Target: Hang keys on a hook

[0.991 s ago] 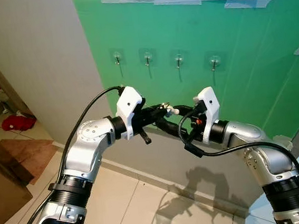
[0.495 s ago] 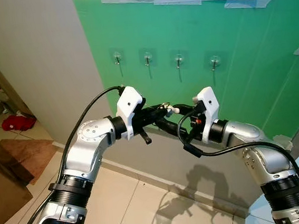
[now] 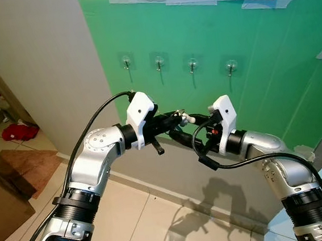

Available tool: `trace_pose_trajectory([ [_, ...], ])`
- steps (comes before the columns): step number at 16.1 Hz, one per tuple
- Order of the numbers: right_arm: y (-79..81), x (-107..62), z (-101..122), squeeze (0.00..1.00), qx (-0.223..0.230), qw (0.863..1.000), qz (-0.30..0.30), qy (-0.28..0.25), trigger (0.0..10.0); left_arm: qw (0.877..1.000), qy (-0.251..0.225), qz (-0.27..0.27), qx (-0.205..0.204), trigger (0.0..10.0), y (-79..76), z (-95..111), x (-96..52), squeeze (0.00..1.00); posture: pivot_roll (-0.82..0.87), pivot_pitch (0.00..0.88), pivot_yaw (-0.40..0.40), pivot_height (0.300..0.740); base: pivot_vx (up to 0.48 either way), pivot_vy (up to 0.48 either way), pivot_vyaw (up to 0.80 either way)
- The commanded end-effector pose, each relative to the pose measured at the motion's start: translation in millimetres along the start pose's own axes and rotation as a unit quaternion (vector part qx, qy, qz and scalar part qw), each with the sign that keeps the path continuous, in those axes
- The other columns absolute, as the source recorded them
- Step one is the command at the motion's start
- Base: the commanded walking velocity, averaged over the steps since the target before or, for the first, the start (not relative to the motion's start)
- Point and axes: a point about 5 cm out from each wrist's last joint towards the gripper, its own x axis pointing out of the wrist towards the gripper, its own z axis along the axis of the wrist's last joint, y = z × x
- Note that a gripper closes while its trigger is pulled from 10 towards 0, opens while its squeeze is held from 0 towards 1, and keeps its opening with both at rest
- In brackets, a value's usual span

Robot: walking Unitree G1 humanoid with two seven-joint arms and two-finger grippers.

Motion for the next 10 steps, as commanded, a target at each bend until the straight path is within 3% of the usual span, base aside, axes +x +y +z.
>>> trace_pose_trajectory([
  [1,0.4,2.1,4.1,0.0,-0.012,1.0,0.003,-0.003,10.0,1.0,-0.006,-0.013,0.012,0.0,-2.8,6.9,0.3,0.0,-0.08,0.0,0.08,0.74,0.0,0.0,0.0],
  [10,-1.8,4.8,9.1,0.0,-0.012,1.0,-0.006,-0.016,10.0,1.0,-0.002,-0.029,0.002,0.0,-11.0,4.2,0.9,0.0,-0.08,0.0,0.077,0.74,0.0,0.0,0.0],
])
